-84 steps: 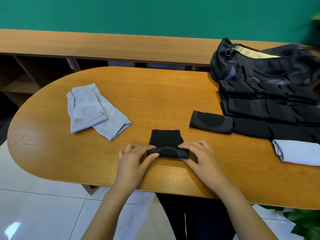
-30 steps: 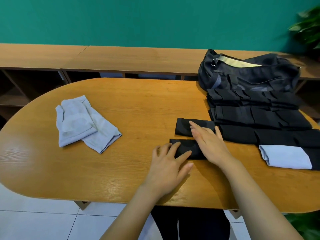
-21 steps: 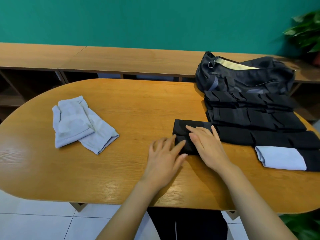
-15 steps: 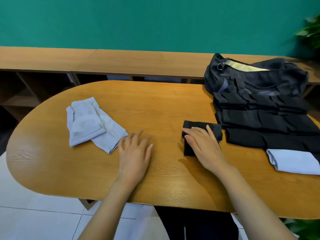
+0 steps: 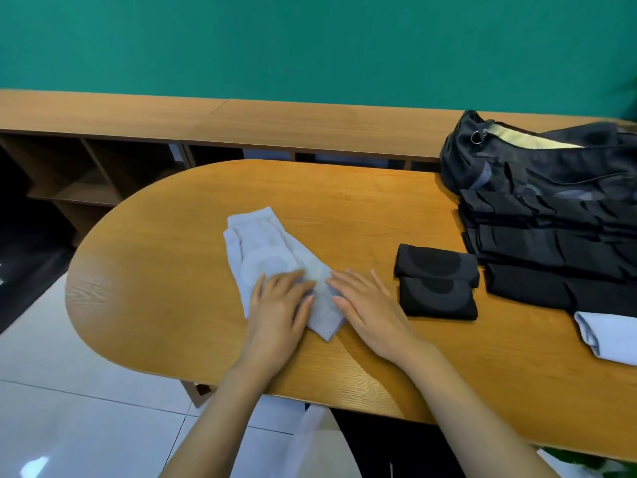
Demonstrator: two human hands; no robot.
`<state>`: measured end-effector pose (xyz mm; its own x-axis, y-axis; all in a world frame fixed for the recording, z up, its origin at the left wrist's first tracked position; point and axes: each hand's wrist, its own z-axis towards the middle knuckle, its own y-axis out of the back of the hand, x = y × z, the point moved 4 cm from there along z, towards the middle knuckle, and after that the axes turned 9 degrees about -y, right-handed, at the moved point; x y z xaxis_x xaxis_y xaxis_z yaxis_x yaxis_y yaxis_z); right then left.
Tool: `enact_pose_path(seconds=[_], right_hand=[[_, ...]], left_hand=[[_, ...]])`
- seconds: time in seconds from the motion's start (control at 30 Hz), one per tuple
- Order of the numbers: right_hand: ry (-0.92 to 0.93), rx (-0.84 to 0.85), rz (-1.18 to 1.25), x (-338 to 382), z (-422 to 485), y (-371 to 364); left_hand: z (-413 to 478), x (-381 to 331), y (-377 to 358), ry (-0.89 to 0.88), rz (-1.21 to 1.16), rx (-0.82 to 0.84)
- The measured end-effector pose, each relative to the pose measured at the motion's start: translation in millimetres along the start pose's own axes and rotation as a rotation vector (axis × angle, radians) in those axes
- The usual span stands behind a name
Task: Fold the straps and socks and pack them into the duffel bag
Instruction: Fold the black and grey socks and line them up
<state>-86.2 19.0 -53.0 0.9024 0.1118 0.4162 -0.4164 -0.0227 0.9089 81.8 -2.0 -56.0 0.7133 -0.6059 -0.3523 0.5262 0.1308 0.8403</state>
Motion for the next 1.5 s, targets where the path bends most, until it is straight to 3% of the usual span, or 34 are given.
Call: enact_pose_path(seconds=[0.17, 0.37, 0.5, 0.57, 0.63, 0.73, 0.83, 0.97, 1.17, 1.27, 1.33, 1.5], right_hand=[[0.028, 0.060, -0.094, 5, -9, -15], [-0.025, -0.041, -0.157, 6, -25, -18], [-0.093, -0.125, -0.202, 1, -31, -14], [-0.121, -0.182, -0.248, 2, -32, -9], [-0.107, -0.214, -0.234, 3, -31, -5], [0.031, -0.064, -0.137, 9, -31, -9], [0.043, 0.107, -0.088, 9, -33, -18], [-0.066, 0.119, -0.166, 11, -34, -27], [-0.233, 0.112, -0.175, 12, -33, -30], [-0.202, 0.109, 0.161, 17, -30, -20], [-0.156, 0.056, 0.326, 14, -30, -11], [-0.124, -0.015, 0.206, -10, -43, 2]], left_hand=[[-6, 32, -4, 0.117, 0.092, 0.096], [-18, 65, 13, 0.313, 0.008, -0.099], [-20, 71, 26, 0.399, 0.169, -0.135], [-18, 64, 28, 0.401, 0.245, -0.149], [-13, 52, 22, 0.273, 0.266, -0.125], [-8, 41, 3, 0.118, 0.214, 0.018], [-10, 48, -3, 0.204, 0.230, 0.031], [-10, 57, 3, 0.314, 0.295, -0.014], [-10, 73, 13, 0.420, 0.298, 0.076], [-9, 61, 15, 0.340, 0.186, 0.039], [-9, 41, 16, 0.184, 0.097, -0.027], [-22, -10, 2, -0.133, -0.191, 0.051]])
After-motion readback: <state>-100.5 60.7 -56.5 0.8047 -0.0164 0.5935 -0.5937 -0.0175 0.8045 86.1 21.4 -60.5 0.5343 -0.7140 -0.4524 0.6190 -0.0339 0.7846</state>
